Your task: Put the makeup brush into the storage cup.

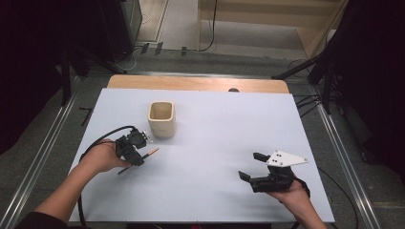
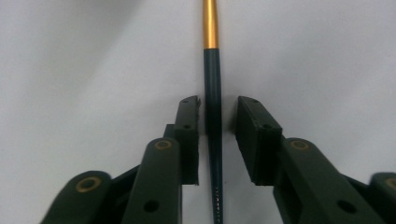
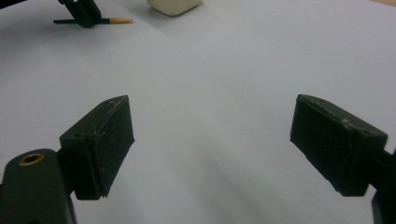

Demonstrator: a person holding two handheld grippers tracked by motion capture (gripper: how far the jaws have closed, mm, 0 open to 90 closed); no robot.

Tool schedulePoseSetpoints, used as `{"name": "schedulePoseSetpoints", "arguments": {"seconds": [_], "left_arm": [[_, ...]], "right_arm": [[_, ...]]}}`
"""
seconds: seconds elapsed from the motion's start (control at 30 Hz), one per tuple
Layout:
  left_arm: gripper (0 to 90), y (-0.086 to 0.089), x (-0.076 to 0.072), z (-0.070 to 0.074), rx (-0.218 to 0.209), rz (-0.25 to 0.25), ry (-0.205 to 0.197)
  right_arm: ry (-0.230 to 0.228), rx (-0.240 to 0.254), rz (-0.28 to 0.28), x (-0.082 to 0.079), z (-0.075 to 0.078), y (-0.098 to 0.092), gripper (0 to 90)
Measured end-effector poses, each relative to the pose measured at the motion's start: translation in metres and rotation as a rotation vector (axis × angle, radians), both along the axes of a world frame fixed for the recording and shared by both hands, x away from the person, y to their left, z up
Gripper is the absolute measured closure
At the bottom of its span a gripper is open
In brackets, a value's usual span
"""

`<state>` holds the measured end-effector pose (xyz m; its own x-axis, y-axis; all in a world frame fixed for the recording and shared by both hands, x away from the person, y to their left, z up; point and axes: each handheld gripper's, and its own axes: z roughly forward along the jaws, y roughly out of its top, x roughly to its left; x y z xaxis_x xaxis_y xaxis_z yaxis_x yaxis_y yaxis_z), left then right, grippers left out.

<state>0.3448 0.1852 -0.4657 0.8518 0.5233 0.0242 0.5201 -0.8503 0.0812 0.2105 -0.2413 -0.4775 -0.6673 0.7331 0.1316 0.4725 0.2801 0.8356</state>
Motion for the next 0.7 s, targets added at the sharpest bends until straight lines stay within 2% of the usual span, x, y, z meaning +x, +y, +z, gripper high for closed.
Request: {"name": "schedulePoseSetpoints", "arguments": {"seconds": [0.03, 0.27, 0.47, 0.7], "left_arm": [[74.4, -0.0006, 0.0003, 0.0003, 0.011, 0.002, 0.004], [83.6, -0.0017, 0.0023, -0.0002, 0.013, 0.054, 0.022], [84.3, 0.0008, 0.0063, 0.0002, -0.001, 0.084, 0.048], [84.5, 0.0015, 0.0068, 0.0015, -0.003, 0.081, 0.048]], "right_arm": [[-0.001, -0.001, 0.001, 0.0001, 0.0, -0.0001, 14.2], [-0.002, -0.001, 0.002, 0.0, 0.0001, -0.0004, 14.2], [-0.004, -0.002, 0.007, 0.0, -0.0001, -0.0003, 14.2], [-0.016, 0.003, 0.023, -0.001, 0.0004, 0.0003, 14.3]]}}
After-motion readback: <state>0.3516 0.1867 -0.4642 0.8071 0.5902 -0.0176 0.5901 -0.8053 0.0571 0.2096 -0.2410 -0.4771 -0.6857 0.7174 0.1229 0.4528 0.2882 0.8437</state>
